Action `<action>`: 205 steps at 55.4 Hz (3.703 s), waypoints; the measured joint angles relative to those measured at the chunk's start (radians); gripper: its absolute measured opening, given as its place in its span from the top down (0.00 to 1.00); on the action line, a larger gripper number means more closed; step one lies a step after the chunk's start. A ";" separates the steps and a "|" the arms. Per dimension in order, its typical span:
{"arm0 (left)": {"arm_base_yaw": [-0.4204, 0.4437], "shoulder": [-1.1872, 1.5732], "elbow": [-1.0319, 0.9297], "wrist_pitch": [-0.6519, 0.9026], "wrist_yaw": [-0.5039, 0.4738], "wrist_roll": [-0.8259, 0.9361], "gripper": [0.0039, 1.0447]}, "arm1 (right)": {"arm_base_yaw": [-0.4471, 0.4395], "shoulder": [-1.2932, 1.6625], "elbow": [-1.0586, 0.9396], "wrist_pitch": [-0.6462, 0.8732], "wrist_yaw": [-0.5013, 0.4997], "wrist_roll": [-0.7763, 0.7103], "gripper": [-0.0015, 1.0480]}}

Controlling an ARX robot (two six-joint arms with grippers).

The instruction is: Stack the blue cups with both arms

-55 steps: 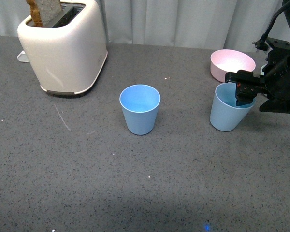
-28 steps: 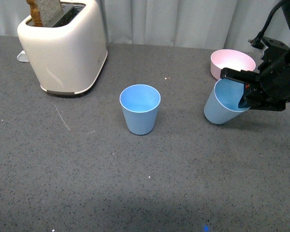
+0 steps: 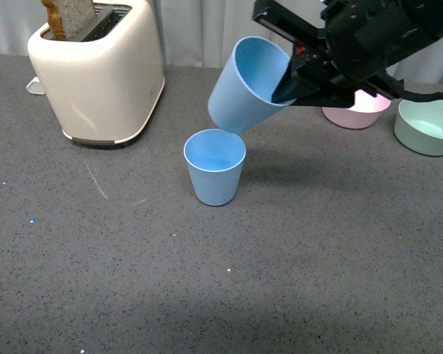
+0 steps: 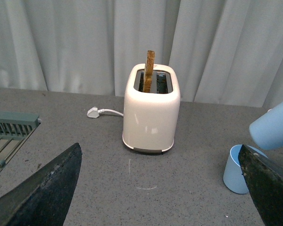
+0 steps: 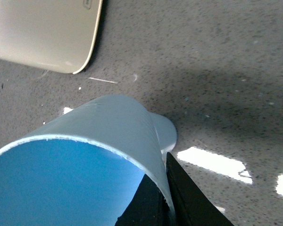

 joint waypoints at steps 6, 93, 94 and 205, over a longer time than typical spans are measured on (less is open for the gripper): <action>0.000 0.000 0.000 0.000 0.000 0.000 0.06 | 0.043 0.021 0.022 -0.012 0.006 0.008 0.99; 0.000 0.000 0.000 -0.002 -0.001 0.000 0.06 | -0.193 -0.695 -1.118 1.312 0.478 -0.398 0.99; 0.000 0.000 0.000 -0.002 -0.001 0.001 0.06 | -0.196 -0.712 -1.125 1.304 0.473 -0.398 0.99; 0.000 -0.001 0.000 -0.002 -0.001 0.001 0.06 | -0.305 -1.960 -1.270 0.220 0.362 -0.398 0.99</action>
